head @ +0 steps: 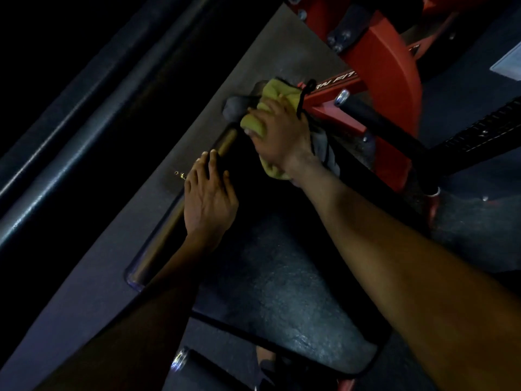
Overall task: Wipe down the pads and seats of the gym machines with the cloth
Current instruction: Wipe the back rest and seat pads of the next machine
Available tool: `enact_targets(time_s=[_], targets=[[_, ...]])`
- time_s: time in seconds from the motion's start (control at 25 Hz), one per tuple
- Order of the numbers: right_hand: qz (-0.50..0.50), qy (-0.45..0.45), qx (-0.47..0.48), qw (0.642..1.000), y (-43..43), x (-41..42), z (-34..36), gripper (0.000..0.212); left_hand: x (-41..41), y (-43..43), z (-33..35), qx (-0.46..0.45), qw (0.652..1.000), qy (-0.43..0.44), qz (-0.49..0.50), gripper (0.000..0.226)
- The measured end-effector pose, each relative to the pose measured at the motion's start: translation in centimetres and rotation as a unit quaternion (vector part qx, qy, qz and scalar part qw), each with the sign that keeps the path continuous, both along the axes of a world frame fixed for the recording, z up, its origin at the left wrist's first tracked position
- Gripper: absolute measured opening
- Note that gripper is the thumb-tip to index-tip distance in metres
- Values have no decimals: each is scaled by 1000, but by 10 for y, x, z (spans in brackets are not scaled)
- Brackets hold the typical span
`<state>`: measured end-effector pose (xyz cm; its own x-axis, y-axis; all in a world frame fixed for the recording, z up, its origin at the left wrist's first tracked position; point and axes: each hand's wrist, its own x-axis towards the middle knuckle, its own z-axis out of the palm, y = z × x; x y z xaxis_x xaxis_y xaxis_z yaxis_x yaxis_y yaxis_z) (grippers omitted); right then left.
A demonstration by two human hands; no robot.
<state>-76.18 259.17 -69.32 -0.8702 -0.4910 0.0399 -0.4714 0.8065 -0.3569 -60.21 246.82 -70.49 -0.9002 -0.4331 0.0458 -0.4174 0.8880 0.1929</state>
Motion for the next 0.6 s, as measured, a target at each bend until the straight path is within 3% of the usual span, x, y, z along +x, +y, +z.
enact_targets(time_s=[0.12, 0.28, 0.6], targets=[[0, 15, -20, 1000, -20, -10, 9, 42, -1, 0, 2, 0, 1000, -8, 4, 55], [140, 49, -3, 989, -17, -4, -5, 47, 1, -1, 3, 5, 1000, -16, 2, 55], [-123, 5, -89, 988, -14, -32, -15, 45, -1, -3, 6, 22, 1000, -5, 5, 54]])
